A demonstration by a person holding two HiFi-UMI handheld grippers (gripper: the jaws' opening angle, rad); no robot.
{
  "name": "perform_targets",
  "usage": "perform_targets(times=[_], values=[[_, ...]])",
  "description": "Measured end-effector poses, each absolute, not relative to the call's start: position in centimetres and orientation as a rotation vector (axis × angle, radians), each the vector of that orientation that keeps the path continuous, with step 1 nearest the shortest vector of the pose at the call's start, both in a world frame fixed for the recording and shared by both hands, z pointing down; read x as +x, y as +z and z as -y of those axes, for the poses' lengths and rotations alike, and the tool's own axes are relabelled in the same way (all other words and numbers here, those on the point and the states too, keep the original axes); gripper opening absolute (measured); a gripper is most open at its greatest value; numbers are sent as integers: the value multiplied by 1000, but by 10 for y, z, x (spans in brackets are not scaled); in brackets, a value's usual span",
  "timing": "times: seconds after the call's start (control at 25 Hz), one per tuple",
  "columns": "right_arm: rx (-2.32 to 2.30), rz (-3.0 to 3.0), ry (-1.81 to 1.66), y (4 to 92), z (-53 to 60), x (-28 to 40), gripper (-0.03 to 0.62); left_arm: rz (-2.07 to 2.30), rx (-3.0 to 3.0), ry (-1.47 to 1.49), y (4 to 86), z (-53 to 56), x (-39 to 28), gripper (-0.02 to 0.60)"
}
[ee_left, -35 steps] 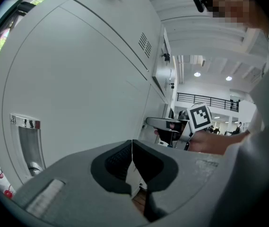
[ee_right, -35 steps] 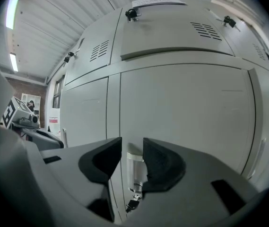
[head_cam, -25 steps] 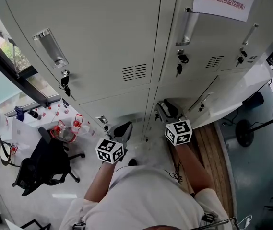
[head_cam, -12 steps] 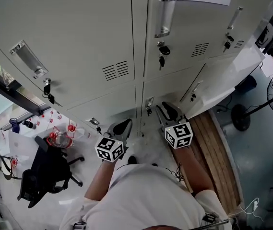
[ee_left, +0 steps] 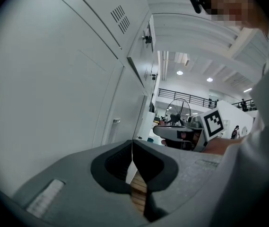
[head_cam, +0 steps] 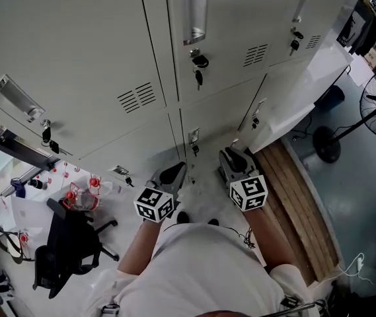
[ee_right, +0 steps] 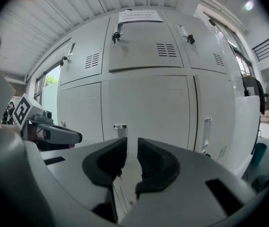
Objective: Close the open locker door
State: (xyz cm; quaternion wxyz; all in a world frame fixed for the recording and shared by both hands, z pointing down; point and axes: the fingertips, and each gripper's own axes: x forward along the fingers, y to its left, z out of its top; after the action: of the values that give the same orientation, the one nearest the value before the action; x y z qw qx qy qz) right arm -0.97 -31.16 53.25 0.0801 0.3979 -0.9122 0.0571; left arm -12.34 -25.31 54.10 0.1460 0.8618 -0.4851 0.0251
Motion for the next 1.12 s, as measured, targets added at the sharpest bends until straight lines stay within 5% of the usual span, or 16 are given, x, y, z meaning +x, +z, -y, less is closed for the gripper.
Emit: perform_targets(times=[0.48,1.12], values=[[1328,2672,233,543,296,41,8,1337,2514,94,542,252,-103,15],[1324,2705,183,535,295,45,3,1348,2525,85,536,259,-97,15]])
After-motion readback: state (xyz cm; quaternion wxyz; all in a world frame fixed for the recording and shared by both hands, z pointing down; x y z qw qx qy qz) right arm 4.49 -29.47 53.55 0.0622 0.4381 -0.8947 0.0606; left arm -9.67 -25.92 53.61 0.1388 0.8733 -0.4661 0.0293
